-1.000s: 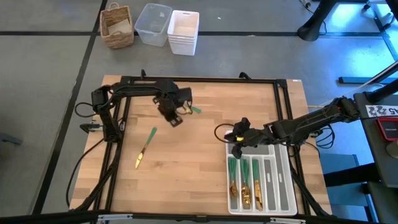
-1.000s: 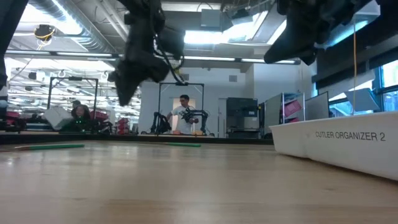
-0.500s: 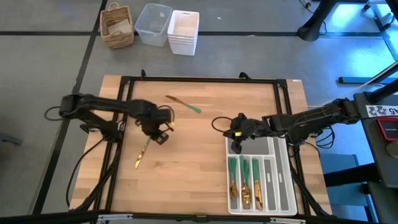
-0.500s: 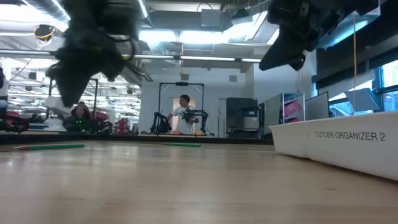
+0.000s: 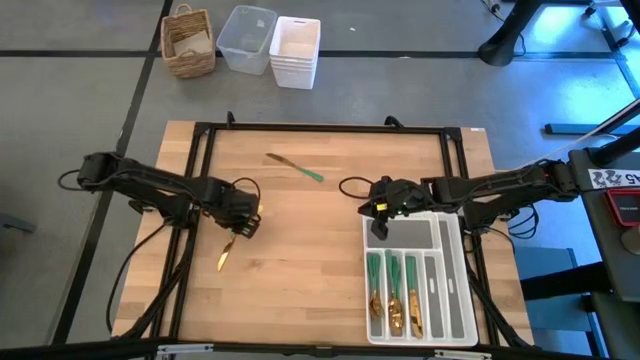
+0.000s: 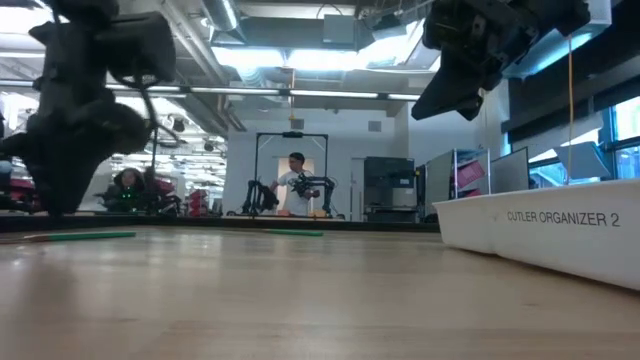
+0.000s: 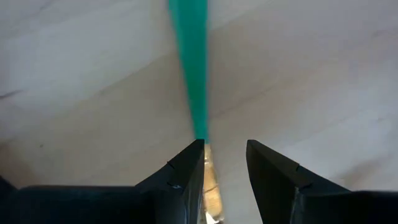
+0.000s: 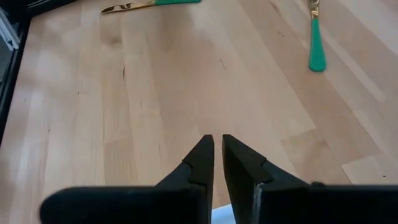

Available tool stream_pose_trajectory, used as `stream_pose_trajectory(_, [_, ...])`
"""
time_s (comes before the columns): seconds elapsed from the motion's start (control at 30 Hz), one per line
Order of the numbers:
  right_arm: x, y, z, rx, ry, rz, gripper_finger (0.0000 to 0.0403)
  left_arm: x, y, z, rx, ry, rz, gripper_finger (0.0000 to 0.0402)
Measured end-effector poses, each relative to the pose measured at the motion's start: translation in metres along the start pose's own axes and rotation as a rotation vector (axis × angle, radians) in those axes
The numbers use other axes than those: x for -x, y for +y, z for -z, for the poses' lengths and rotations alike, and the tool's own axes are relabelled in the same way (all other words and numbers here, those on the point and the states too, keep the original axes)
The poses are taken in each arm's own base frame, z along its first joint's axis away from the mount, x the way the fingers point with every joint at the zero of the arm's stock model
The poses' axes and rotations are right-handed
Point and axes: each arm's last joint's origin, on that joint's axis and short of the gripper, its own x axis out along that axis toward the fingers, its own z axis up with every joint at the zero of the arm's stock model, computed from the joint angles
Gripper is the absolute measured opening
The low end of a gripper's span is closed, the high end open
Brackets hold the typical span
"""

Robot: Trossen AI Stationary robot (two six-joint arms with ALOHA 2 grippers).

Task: Sort silverware
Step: Put the green table knife into the white silverware tray

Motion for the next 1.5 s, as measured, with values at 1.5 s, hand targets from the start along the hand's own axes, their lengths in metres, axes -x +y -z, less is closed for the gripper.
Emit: stream_pose_trajectory(1.5, [0.000, 0.001, 0.000, 0.001, 0.005, -0.013, 0.0036, -0.035, -0.006, 0.018, 0.262, -0.062, -0.103, 0.0090])
